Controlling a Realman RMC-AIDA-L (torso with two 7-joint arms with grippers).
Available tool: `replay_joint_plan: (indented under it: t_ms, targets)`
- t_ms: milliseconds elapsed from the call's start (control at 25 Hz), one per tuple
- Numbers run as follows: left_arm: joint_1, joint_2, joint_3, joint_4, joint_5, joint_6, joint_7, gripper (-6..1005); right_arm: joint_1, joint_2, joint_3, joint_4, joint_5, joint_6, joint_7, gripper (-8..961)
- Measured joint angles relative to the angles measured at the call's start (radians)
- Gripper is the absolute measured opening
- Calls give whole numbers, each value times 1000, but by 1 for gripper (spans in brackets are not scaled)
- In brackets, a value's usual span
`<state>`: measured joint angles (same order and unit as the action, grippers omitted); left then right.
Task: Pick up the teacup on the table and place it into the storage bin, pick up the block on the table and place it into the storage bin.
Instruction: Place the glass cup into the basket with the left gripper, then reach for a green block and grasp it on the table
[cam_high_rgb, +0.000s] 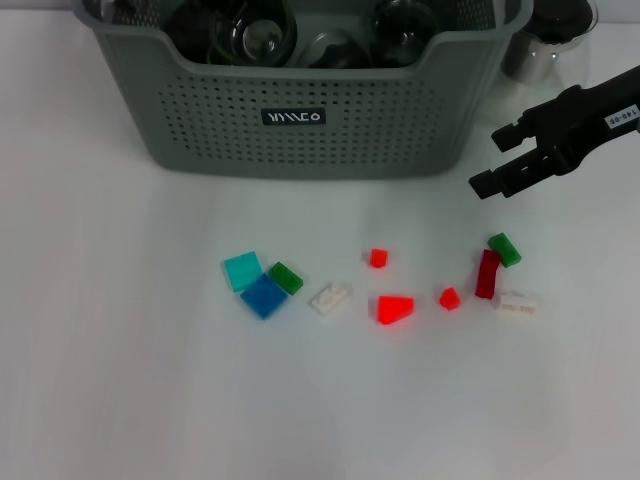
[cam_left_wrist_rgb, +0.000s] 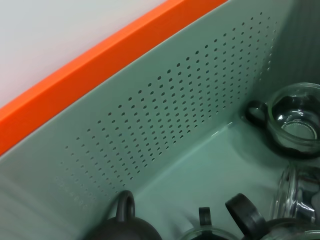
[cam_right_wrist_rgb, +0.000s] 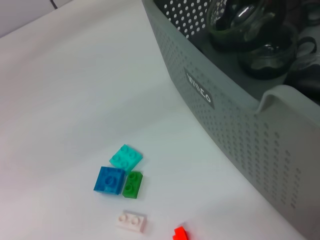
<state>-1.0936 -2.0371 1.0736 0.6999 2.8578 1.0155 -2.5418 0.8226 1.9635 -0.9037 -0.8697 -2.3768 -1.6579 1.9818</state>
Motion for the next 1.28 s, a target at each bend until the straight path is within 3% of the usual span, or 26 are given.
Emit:
replay_joint_plan:
  t_ms: [440,560,680,760,960,1160,1280]
  targets:
    - [0,0,0,5,0,0,0,86,4,2,0,0,-2,1,0,915]
    - [0,0,0,7,0,1,0,296,4,2,0,0,-2,1,0,915]
    - [0,1,0,16,0,4,0,381,4,1,2,0,-2,1,0,914]
    - [9,-1,0,65,0,29,0,437,4,-1,3,0,-2,1,0,914]
    - [31,-19,-14,197,-4,99,0,441,4,-3,1,-1,-2,1,0,914]
    - [60,-61,-83,401,-27,200,2,497,4,-7,0,-6,-2,2,0,914]
    - [102,-80,-125,547,-124,283,18,538,4,-9,0,-9,-2,1,0,914]
